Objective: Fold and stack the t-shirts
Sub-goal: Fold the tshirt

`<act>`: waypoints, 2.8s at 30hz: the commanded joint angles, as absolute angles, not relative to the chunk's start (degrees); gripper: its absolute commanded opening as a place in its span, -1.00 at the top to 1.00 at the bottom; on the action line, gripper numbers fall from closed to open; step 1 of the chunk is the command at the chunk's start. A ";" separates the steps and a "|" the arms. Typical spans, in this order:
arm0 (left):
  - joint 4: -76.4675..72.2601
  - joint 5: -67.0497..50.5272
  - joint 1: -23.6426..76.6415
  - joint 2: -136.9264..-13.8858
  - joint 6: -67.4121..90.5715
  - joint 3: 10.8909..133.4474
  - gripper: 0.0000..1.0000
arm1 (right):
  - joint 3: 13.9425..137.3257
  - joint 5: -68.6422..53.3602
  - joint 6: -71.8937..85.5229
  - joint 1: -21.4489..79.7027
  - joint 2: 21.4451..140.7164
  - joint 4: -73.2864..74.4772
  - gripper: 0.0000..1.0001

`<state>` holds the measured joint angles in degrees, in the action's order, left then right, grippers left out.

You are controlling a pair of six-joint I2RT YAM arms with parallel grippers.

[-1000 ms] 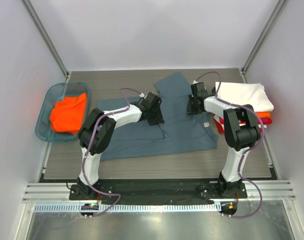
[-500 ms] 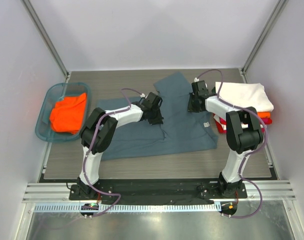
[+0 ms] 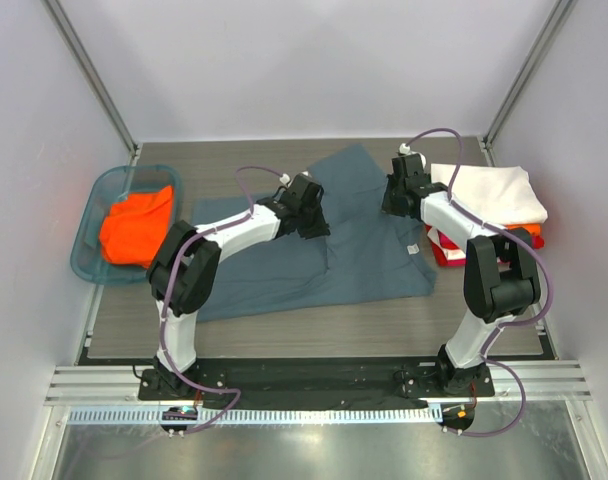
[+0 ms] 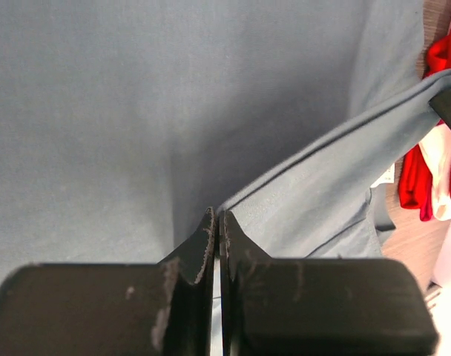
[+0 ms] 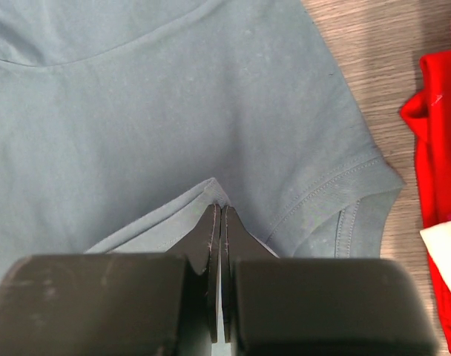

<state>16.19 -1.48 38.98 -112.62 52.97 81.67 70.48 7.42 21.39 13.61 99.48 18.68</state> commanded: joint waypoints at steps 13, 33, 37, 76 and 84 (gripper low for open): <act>15.20 1.23 39.20 -117.84 49.13 90.61 0.99 | 74.00 10.37 23.47 12.57 101.51 17.40 0.85; 31.98 12.65 29.01 -92.22 39.90 69.80 0.18 | 55.47 0.79 26.28 18.63 84.38 15.12 0.20; 37.17 16.17 24.62 -82.82 39.64 61.20 0.21 | 52.21 -1.32 26.28 21.44 83.41 13.54 0.23; 37.88 24.78 10.81 -86.57 48.69 47.81 0.55 | 37.97 1.93 28.21 23.20 81.39 -2.99 0.31; 39.99 26.01 10.72 -85.26 50.18 48.16 0.99 | 37.44 3.51 28.48 23.20 82.35 -2.73 0.31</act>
<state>37.63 23.00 11.22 -86.46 48.77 46.52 37.89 1.45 27.79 22.94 83.11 -0.49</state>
